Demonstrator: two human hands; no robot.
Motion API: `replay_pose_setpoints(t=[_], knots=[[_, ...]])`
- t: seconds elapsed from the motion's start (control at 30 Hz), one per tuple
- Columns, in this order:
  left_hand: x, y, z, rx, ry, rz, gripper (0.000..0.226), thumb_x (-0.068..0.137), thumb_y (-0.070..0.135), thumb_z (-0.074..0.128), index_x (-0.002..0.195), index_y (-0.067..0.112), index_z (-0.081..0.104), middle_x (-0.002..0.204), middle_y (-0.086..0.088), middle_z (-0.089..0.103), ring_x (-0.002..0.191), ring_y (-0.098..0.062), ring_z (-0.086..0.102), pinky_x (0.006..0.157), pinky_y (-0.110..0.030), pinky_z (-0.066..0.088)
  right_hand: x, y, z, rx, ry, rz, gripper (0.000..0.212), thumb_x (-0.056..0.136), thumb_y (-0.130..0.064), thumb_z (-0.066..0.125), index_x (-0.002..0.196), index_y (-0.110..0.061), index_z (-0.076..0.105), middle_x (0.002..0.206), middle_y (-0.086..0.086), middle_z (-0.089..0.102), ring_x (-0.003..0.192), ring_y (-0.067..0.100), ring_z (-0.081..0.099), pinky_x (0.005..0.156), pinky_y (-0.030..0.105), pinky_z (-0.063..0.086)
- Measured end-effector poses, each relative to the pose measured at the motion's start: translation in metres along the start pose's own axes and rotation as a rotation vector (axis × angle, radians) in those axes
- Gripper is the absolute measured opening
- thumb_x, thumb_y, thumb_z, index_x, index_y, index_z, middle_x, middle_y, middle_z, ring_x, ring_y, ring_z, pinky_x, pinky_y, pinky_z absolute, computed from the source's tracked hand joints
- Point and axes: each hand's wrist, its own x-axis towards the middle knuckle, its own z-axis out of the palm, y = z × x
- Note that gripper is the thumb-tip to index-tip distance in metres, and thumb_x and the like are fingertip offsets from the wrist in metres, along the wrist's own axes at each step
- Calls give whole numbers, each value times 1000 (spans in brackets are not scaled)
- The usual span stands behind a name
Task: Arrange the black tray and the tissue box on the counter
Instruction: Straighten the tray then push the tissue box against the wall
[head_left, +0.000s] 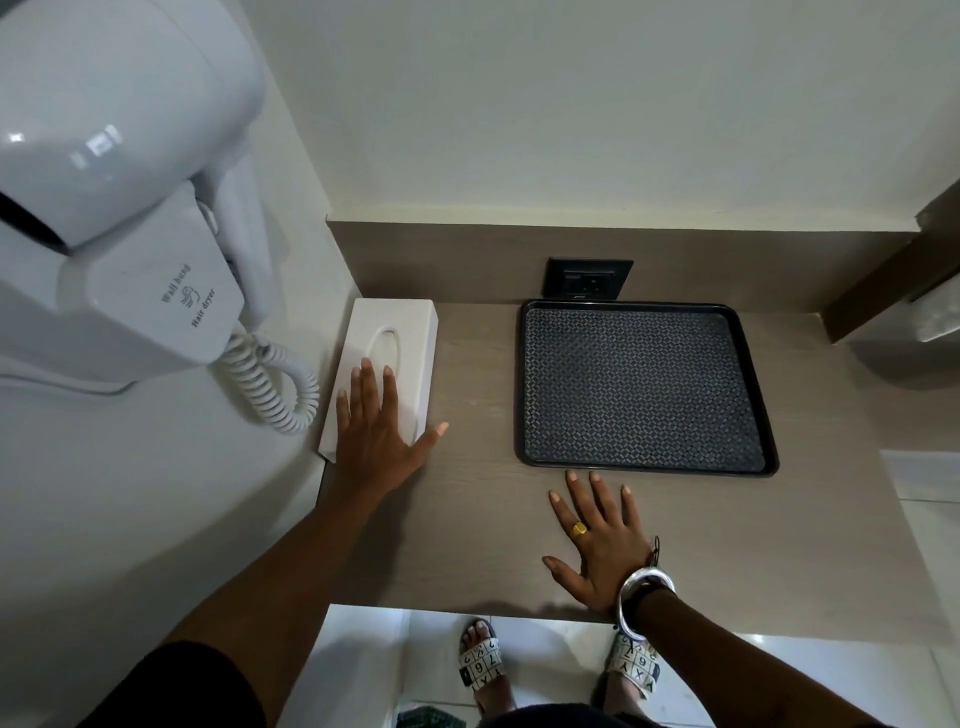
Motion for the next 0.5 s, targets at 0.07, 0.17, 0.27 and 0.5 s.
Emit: replay_pose_setpoints(t=[0.07,0.17,0.27,0.5], knots=[[4,-1,-1,17,-24,-20,111,74,85,29,155,12,12,163,-17,6,151,-32,5,121,-52,6,0,0,-1,1,-15,6,84,78,-72,42,148,-27,28,157,9,22,143,36,17,109,65,18],[14,-6,0,24,-31,-31,110,75,86,27,155,13,9,163,-16,3,152,-31,4,122,-54,6,-1,0,-1,6,-22,13,83,79,-73,40,148,-28,28,157,8,23,143,36,16,109,64,17],[23,-8,0,35,-29,-32,108,76,85,26,155,12,13,163,-17,6,151,-32,7,121,-57,9,-1,0,-2,14,-19,13,83,79,-73,40,147,-27,29,157,9,24,143,36,17,108,64,18],[41,-6,2,44,-40,-23,107,77,82,32,154,10,16,162,-16,12,151,-32,11,119,-57,9,-1,-1,0,1,11,4,82,80,-72,39,148,-28,28,158,8,22,144,36,16,109,64,18]])
